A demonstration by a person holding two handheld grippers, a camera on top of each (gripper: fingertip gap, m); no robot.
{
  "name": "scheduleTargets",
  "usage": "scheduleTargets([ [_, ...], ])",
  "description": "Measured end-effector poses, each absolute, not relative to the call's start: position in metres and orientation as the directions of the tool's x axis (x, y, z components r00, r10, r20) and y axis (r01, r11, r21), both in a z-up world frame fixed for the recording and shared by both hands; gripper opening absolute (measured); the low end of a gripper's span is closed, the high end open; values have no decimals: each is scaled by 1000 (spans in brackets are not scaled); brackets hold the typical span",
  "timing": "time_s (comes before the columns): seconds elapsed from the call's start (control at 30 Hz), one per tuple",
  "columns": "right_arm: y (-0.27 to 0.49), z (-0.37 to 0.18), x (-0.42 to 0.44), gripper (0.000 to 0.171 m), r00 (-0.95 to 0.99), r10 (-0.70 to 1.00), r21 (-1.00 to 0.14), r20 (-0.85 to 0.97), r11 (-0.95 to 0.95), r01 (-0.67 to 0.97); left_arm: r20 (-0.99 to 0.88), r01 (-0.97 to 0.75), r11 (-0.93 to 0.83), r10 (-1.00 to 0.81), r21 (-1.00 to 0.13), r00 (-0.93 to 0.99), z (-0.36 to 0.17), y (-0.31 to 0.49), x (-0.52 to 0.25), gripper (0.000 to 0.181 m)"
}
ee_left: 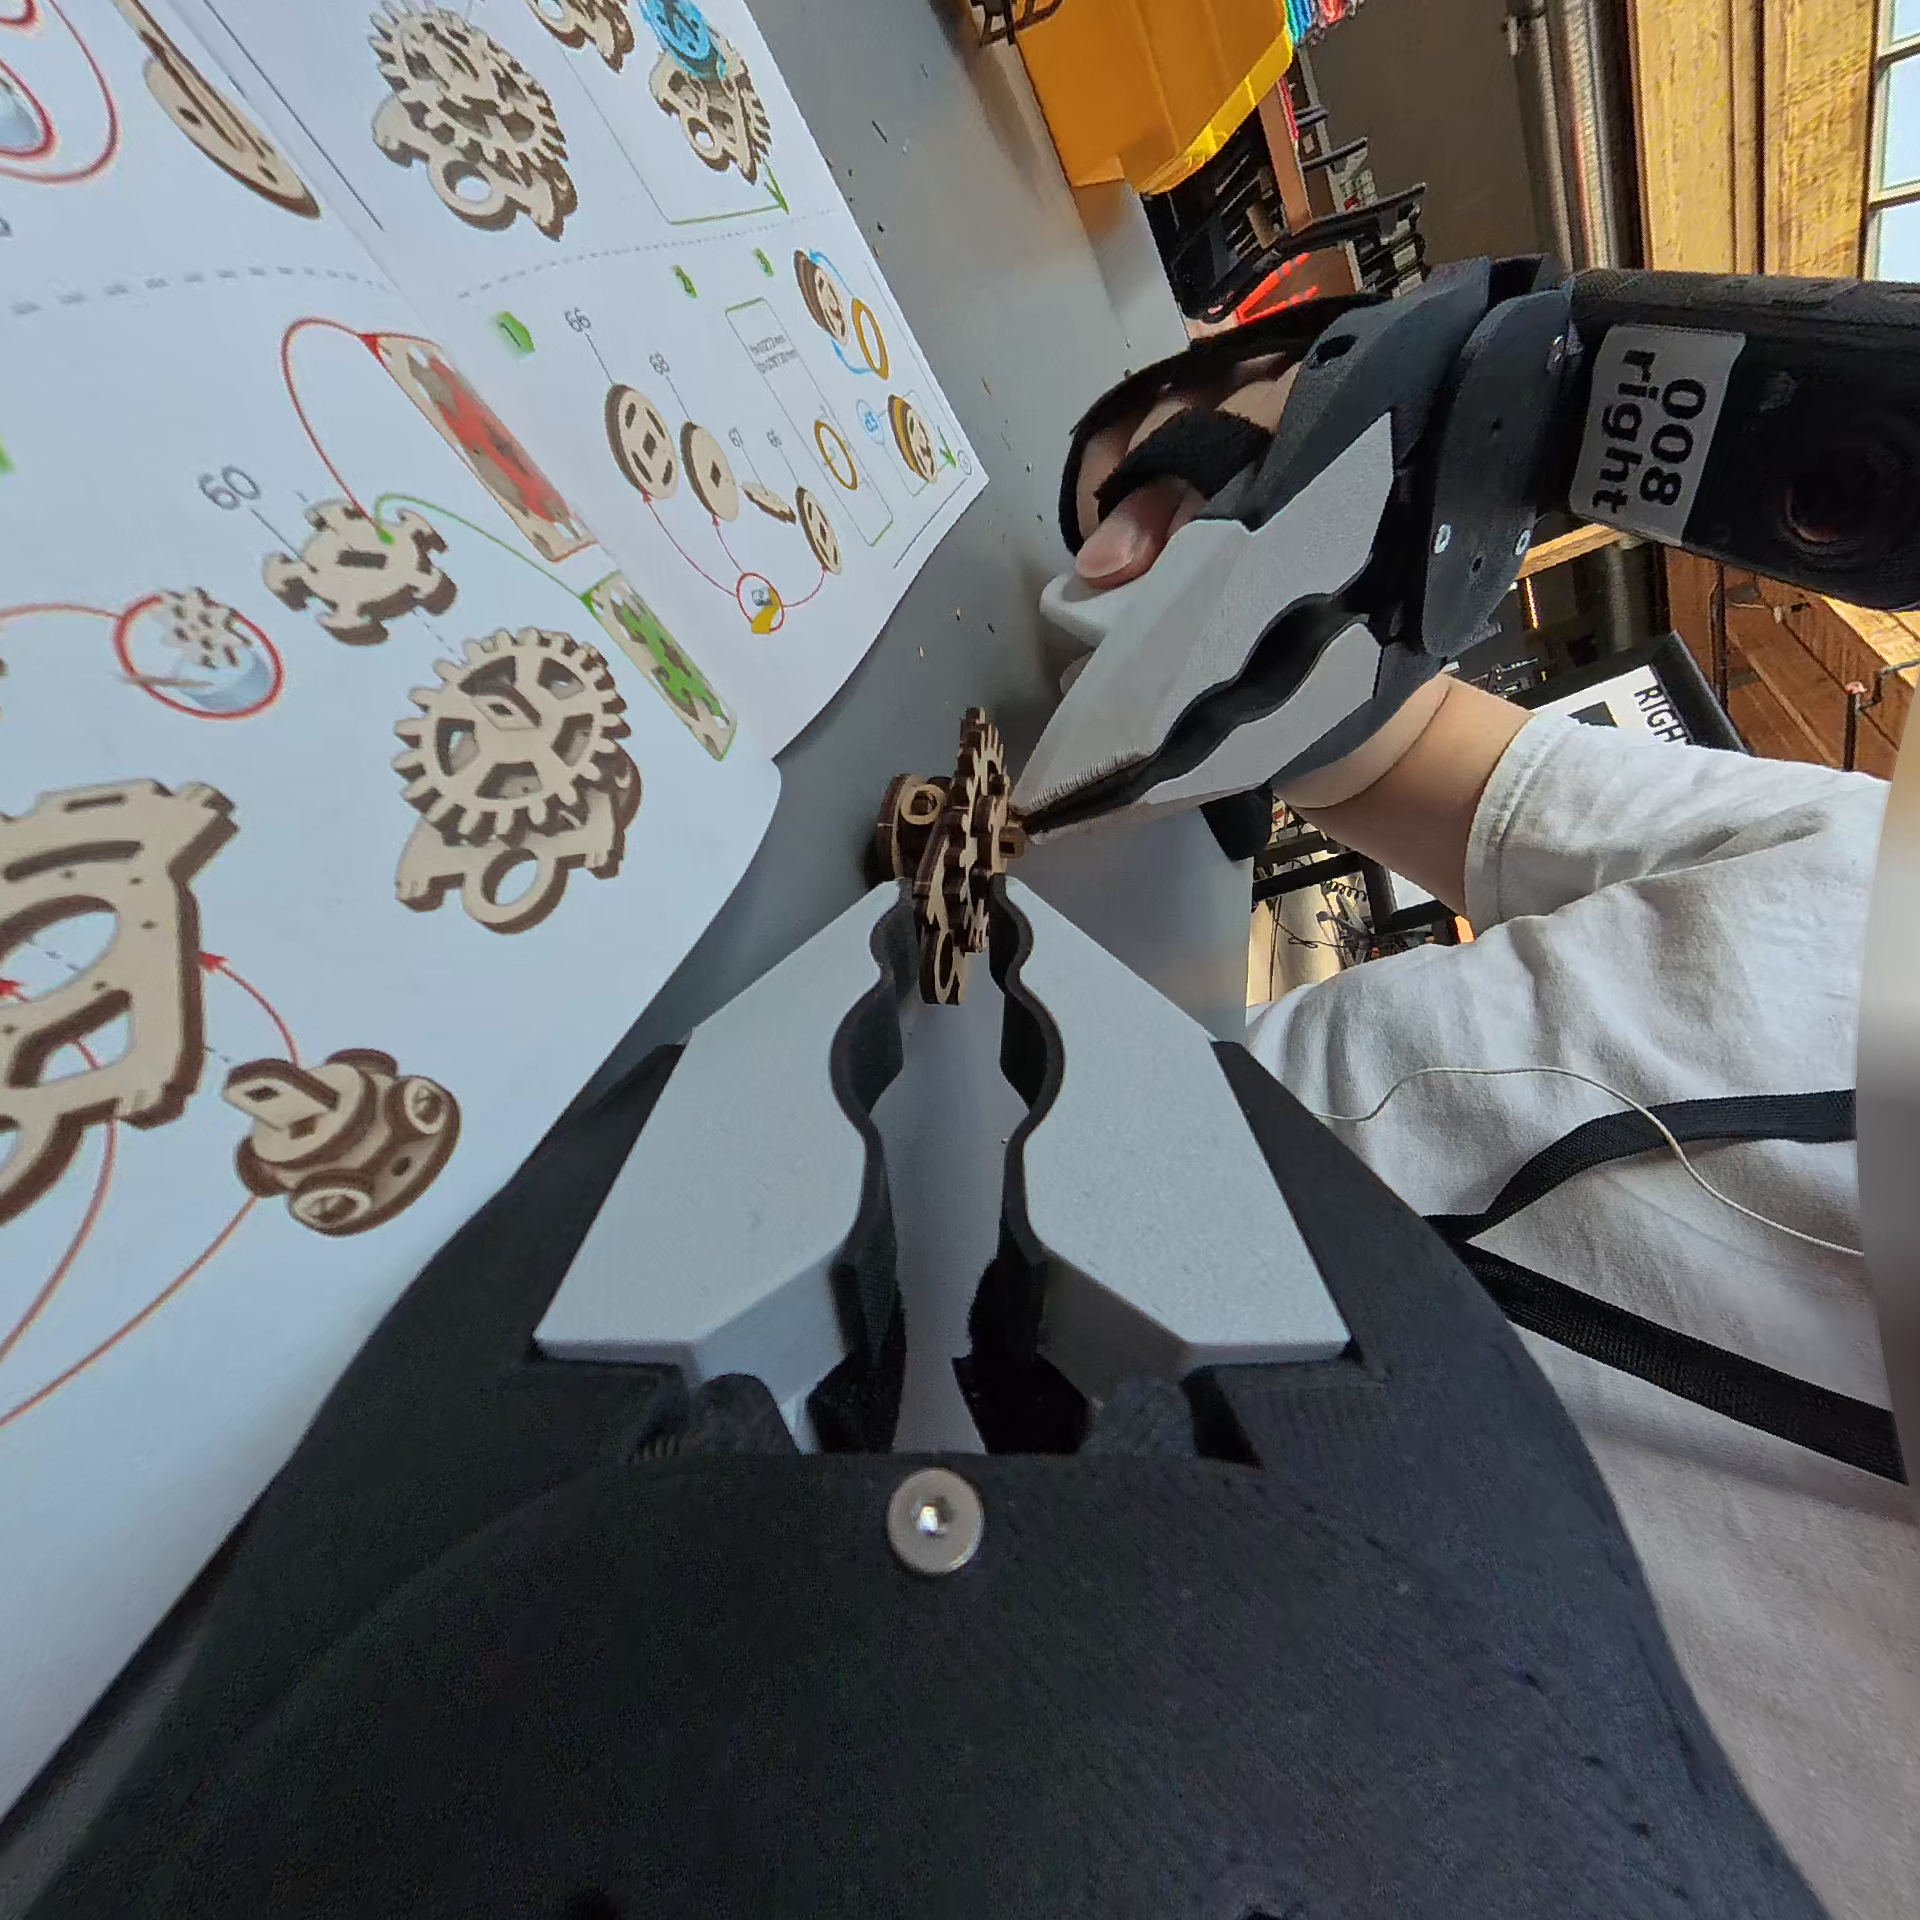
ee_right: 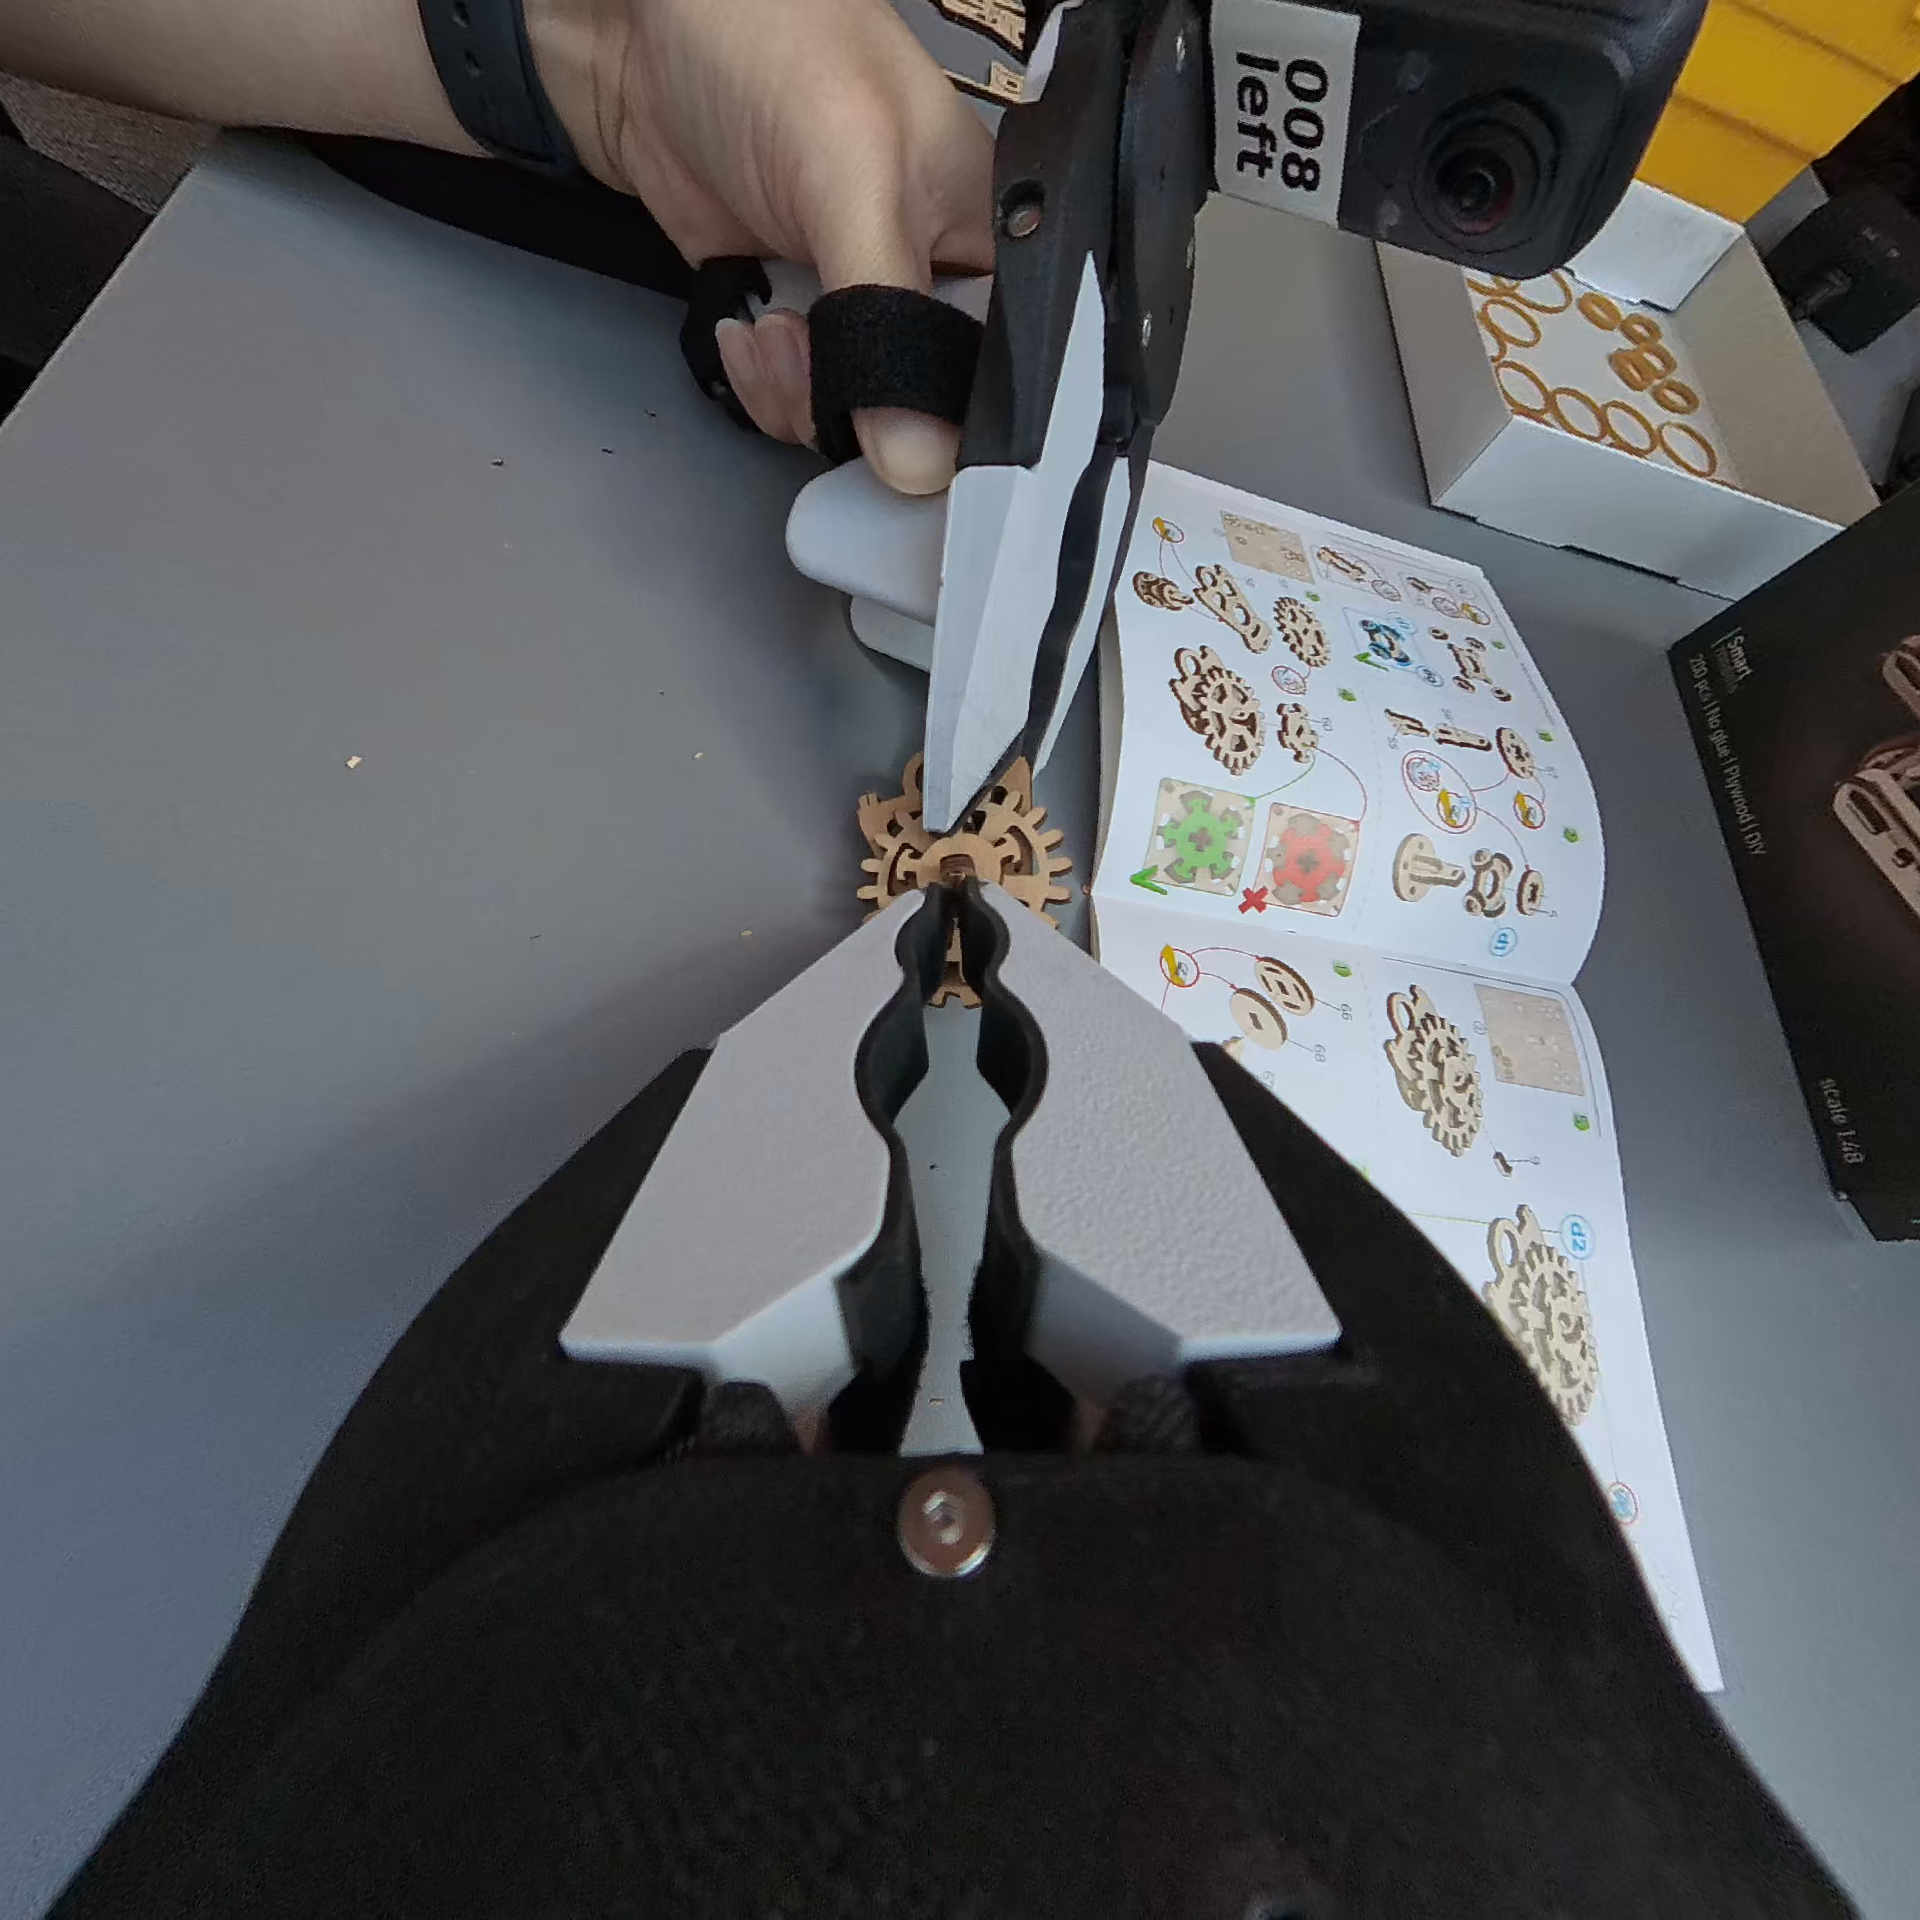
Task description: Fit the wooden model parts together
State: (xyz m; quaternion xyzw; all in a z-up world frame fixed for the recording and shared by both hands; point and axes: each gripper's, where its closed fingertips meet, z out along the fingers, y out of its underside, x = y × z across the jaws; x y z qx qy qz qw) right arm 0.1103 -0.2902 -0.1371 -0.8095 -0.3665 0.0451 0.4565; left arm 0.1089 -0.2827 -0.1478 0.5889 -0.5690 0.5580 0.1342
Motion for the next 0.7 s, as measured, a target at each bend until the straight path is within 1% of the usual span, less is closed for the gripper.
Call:
scheduleTargets([
  [0.2, -290, -137, 110, 1, 684, 679, -757, 266, -292, 585, 802, -819, -306, -528, -486, -278, -148, -283, 108, 11],
  [0.47, -291, -135, 109, 0, 695, 675, -753, 246, -319, 576, 805, -824, -295, -518, -484, -287, -148, -287, 108, 11],
  [0.7, -293, -136, 111, 0, 674, 677, -731, 297, -293, 617, 821, -832, -302, -499, -466, -278, -147, -287, 107, 11],
])
